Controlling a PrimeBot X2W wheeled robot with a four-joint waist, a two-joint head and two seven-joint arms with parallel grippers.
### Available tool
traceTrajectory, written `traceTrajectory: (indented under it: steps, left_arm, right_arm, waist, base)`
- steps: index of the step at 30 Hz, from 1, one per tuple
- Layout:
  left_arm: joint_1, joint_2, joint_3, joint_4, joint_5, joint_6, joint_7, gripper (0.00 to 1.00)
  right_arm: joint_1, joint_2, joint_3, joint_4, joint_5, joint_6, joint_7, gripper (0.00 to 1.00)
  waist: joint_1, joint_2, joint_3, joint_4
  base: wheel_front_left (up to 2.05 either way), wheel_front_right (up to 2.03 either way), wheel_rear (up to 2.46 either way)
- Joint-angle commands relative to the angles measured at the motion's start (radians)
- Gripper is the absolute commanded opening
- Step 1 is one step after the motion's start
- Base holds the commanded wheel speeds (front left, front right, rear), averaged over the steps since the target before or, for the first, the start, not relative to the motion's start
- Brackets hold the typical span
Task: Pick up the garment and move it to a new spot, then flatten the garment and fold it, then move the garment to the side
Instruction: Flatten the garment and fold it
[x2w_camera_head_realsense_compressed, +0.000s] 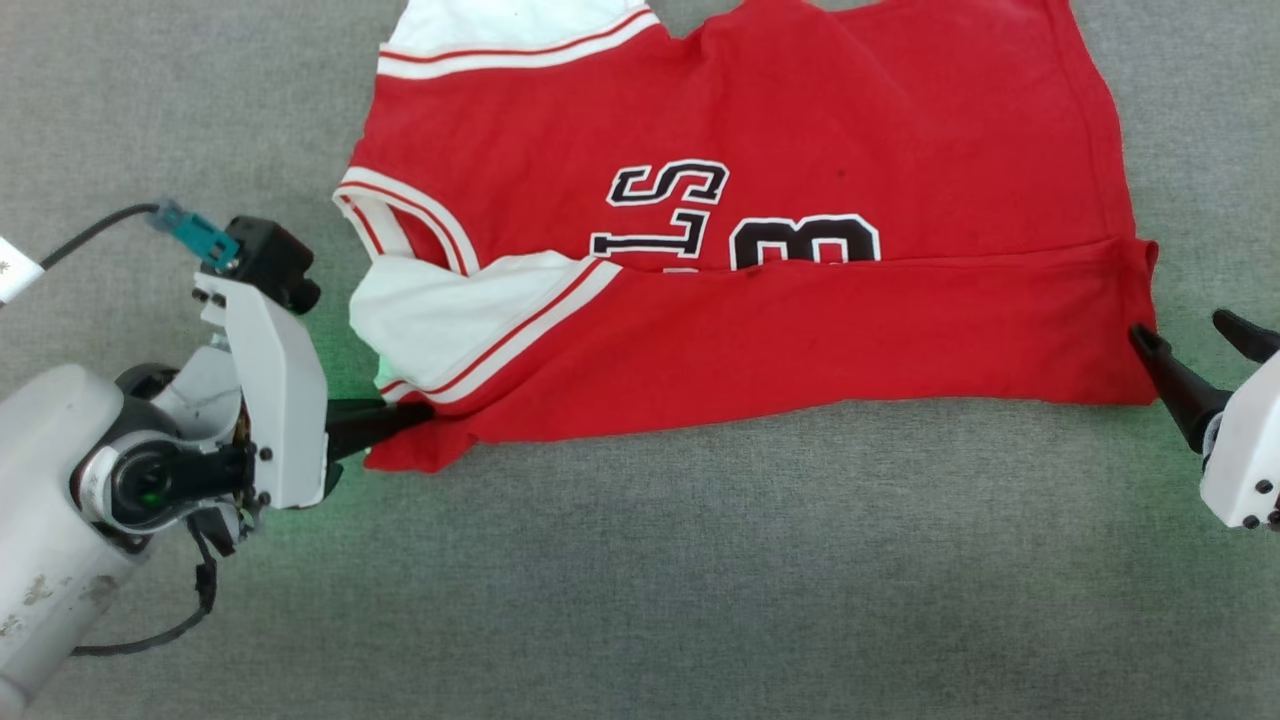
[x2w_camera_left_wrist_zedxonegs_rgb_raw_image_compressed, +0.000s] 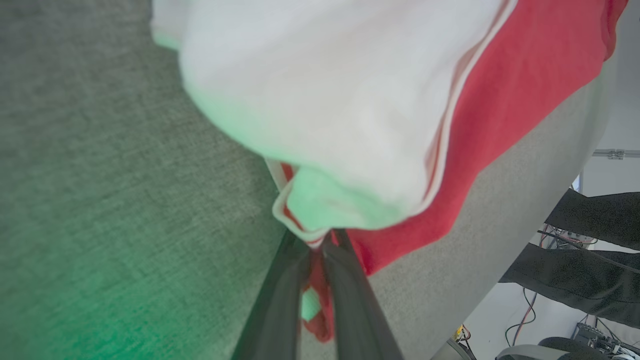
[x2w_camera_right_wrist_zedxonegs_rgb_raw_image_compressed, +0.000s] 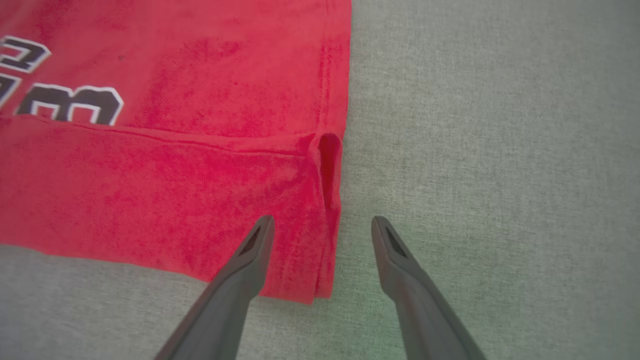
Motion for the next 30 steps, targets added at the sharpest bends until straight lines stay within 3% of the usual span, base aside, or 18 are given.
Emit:
traceTrajectory:
  steps: [1,9,15,17,18,19,30]
  left_arm:
    - [0.035,-0.034,-0.037,0.003,0.006,-0.004,0.016,0.0]
    - [0.012,-0.047,-0.033,0.008,0.01,-0.01,0.008,0.0]
    - [0.004,-0.059,-0.029,0.016,0.005,-0.011,-0.002,0.0]
    - [0.003,-0.059,-0.028,0.018,0.005,-0.012,-0.008,0.0]
    - [0.002,-0.059,-0.028,0.019,0.005,-0.012,-0.009,0.0]
    - [0.0,-0.058,-0.027,0.019,0.006,-0.012,-0.011,0.0]
    - [0.014,-0.033,-0.009,-0.023,-0.015,-0.014,-0.052,0.0]
  right_arm:
    - [-0.019,-0.013,0.013,-0.005,-0.01,-0.001,0.043,1.0]
    - [-0.078,-0.024,0.018,0.048,-0.019,-0.001,0.249,1.0]
    - [-0.076,0.0,-0.005,0.11,-0.028,-0.001,0.258,1.0]
    - [-0.072,0.008,0.0,0.121,-0.028,-0.001,0.257,0.42]
    - [-0.07,0.011,0.001,0.124,-0.029,-0.001,0.254,0.27]
    - [-0.068,0.016,-0.002,0.125,-0.03,-0.001,0.249,0.0]
    - [-0.021,0.047,-0.057,0.073,-0.011,-0.001,0.201,0.0]
  waist:
    - [0.0,0.0,0.004,0.002]
    - [0.0,0.0,0.022,0.021]
    - [0.0,0.0,0.033,0.025]
    - [0.0,0.0,0.034,0.025]
    - [0.0,0.0,0.035,0.025]
    - [0.0,0.0,0.036,0.025]
    - [0.0,0.0,0.01,0.038]
  base:
    - [0.0,0.0,0.0]
    - [0.0,0.0,0.0]
    - [0.0,0.0,0.0]
    - [0.0,0.0,0.0]
    - [0.0,0.0,0.0]
    - [0.0,0.0,0.0]
    - [0.0,0.0,0.0]
